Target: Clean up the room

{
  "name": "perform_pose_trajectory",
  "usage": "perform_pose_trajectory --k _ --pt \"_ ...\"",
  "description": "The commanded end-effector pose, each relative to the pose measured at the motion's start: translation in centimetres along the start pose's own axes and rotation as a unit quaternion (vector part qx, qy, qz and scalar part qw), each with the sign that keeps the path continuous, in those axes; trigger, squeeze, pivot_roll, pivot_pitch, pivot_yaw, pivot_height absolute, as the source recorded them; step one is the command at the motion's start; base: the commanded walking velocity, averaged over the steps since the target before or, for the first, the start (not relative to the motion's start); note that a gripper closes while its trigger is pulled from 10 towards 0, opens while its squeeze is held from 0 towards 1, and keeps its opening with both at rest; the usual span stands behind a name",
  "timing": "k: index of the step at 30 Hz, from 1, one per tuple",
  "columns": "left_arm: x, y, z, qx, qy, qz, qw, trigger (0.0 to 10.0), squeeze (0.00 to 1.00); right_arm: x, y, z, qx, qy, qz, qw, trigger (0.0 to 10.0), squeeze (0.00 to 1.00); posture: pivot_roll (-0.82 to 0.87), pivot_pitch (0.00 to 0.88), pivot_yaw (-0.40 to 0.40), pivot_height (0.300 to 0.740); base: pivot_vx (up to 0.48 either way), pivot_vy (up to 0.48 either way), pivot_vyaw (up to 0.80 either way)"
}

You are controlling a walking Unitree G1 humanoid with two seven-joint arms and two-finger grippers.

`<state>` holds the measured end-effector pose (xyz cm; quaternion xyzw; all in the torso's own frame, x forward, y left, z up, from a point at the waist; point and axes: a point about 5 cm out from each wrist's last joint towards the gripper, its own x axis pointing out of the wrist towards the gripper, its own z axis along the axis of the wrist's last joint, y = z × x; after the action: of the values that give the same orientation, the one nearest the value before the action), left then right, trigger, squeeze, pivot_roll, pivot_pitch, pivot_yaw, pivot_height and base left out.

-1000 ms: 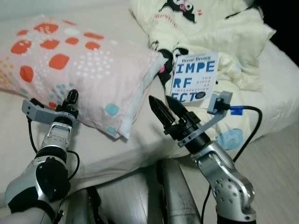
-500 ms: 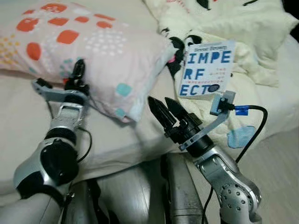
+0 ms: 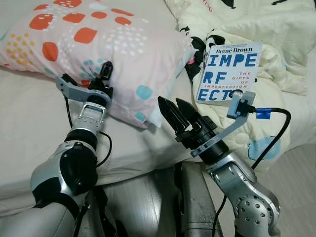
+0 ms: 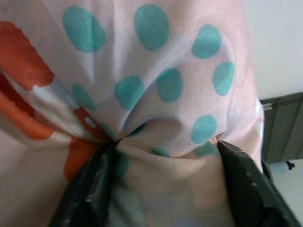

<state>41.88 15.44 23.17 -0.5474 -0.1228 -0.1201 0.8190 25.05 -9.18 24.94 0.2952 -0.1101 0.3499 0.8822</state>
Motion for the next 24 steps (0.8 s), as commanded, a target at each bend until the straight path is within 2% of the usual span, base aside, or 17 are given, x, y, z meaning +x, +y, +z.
perform_pose_trajectory --k 1,7,15,21,22,23,24 --pt "0.0 -0.3 -1.7 0.002 0.036 0.000 0.999 0.0 0.00 -0.2 0.2 0.0 0.003 0.002 0.001 1.000 10.0 0.00 -0.40 0.457 0.028 0.425 0.000 0.000 0.00" --pt "0.8 -2.0 -2.5 -0.035 0.032 -0.016 0.999 0.0 0.00 0.0 -0.1 0.1 0.000 0.005 -0.002 1.000 10.0 0.00 -0.40 0.426 0.032 0.425 0.000 0.000 0.00" --pt "1.4 -3.3 -2.4 -0.032 0.030 -0.030 0.999 0.0 0.00 0.2 -1.1 -0.1 -0.016 0.012 -0.020 1.000 10.0 0.00 -0.40 0.382 0.047 0.425 0.000 0.000 0.00" --pt "2.4 -5.0 -1.1 -0.015 0.016 -0.049 0.999 0.0 0.00 0.7 -1.9 -0.2 -0.036 0.018 -0.028 0.999 10.0 0.00 -0.39 0.319 0.059 0.425 0.000 0.000 0.00" --pt "2.9 -6.1 0.0 0.004 0.008 -0.062 0.998 0.0 0.00 0.9 -2.3 -0.2 -0.043 0.019 -0.032 0.998 10.0 0.00 -0.38 0.290 0.064 0.425 0.000 0.000 0.00" --pt "2.9 -6.1 0.0 0.004 0.008 -0.062 0.998 0.0 0.00 0.9 -2.3 -0.2 -0.043 0.019 -0.032 0.998 10.0 0.00 -0.38 0.290 0.064 0.425 0.000 0.000 0.00" --pt "3.6 -7.8 1.9 0.054 -0.001 -0.083 0.995 0.0 0.00 1.3 -3.1 -0.2 -0.055 0.022 -0.041 0.997 10.0 0.00 -0.36 0.261 0.068 0.425 0.000 0.000 0.00"
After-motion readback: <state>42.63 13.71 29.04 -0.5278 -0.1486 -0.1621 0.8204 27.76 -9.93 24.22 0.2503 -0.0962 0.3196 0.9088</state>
